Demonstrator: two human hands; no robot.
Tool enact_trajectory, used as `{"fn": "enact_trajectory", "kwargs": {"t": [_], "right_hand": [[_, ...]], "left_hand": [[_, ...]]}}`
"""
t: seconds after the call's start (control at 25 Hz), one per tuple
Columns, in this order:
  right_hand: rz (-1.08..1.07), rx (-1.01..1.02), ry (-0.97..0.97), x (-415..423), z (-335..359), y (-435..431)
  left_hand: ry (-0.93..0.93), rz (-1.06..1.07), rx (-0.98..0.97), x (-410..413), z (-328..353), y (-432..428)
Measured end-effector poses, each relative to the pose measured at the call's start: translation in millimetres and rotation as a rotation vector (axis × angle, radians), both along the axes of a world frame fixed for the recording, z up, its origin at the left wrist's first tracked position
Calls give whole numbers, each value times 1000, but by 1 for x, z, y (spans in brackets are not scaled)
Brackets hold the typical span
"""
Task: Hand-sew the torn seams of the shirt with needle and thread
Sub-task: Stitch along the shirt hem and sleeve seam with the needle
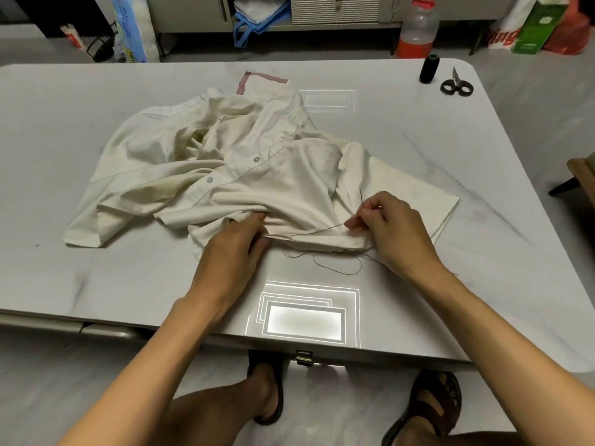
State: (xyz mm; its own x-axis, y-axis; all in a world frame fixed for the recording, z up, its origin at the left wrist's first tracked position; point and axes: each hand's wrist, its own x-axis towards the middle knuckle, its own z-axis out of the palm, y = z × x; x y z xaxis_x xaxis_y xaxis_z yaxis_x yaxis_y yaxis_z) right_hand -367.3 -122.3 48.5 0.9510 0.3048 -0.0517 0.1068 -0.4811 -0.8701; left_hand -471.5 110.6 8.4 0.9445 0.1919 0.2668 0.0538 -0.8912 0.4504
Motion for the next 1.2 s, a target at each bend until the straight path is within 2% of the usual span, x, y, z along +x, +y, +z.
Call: {"fn": "enact_trajectory", "kwargs": {"t": [0.08,0.16,0.32,0.4,0.52,0.6,0.84,1.12,1.2], "right_hand": [[-24,191,17,1,7,9],[-21,318,62,3,14,17],[4,224,71,10,15,27],[43,222,90,9,14,31],[115,302,114,7,16,37],[133,385,181,6,20,39],[155,533,399,0,24,32],[130,487,298,-9,31,26],[95,394,198,-11,28,14]], "left_hand": [[-19,84,83,-5,15,1],[-5,143,34,-2,26,-3],[84,156,-234,13,35,-16],[76,127,-426,19,40,-29],[81,-31,-881,30,47,-44],[95,-94,-1027,35,49,-48],[79,-112,-1133,36,53,-51],[82,-71,-1131,37,53,-52],[80,-66,-1109,39,53,-54]]}}
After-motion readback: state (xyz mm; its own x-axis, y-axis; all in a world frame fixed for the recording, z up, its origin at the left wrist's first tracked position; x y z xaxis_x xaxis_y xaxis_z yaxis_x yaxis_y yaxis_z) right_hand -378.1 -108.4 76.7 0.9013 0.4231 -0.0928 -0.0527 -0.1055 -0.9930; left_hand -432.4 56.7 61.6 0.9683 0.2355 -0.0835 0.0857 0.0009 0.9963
